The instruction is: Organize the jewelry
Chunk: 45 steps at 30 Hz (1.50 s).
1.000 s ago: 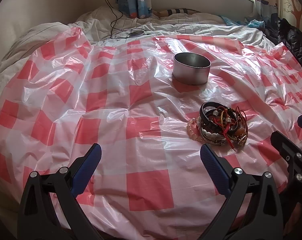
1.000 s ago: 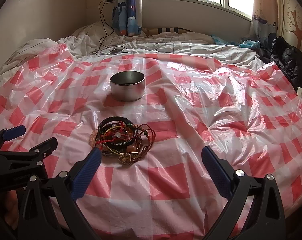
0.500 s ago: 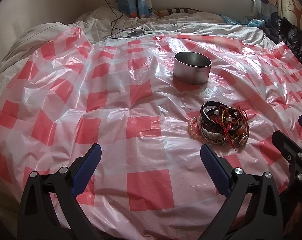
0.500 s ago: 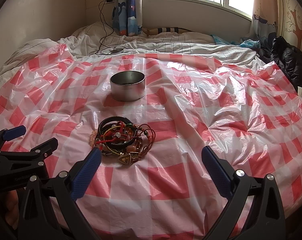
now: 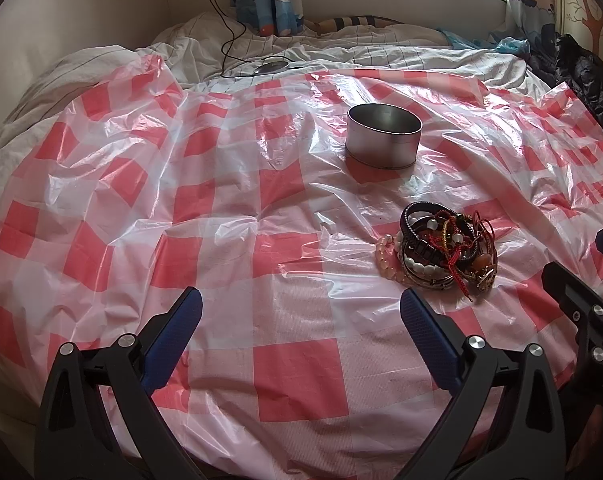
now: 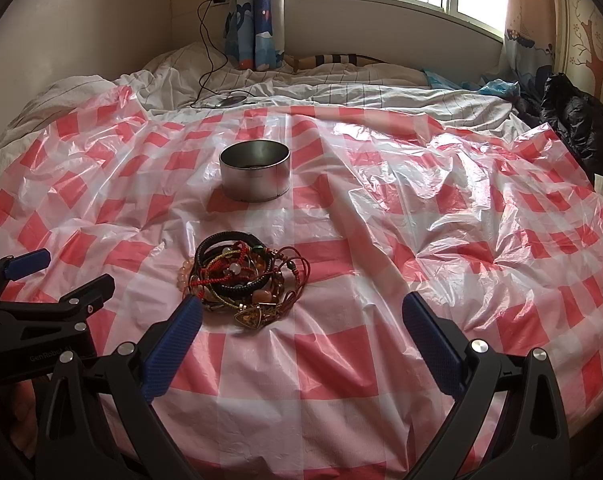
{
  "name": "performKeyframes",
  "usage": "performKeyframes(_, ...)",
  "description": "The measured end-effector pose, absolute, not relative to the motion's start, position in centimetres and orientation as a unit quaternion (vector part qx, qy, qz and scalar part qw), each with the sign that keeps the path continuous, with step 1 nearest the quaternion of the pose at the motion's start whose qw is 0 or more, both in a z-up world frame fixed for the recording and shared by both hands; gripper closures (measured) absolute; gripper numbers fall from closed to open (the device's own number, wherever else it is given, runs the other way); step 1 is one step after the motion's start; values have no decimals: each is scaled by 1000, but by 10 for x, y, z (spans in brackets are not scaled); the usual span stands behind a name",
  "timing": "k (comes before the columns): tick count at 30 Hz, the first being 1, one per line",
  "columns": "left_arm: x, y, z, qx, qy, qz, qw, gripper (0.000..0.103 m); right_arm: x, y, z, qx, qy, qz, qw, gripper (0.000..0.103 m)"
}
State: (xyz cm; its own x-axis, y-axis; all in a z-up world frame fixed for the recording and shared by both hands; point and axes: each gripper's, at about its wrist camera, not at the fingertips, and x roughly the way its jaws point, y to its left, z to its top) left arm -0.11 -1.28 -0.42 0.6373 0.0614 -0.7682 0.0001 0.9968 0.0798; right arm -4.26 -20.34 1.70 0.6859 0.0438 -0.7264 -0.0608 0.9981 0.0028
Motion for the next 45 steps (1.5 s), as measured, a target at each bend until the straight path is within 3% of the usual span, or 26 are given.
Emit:
performKeyframes(32, 0, -12, -5, 39, 426, 20, 904, 8, -42, -204, 17, -12, 396, 30, 917, 7)
performKeyframes(45, 5, -4, -7, 23, 436, 16, 899, 8, -28, -217, 3, -15, 443, 41, 895, 7)
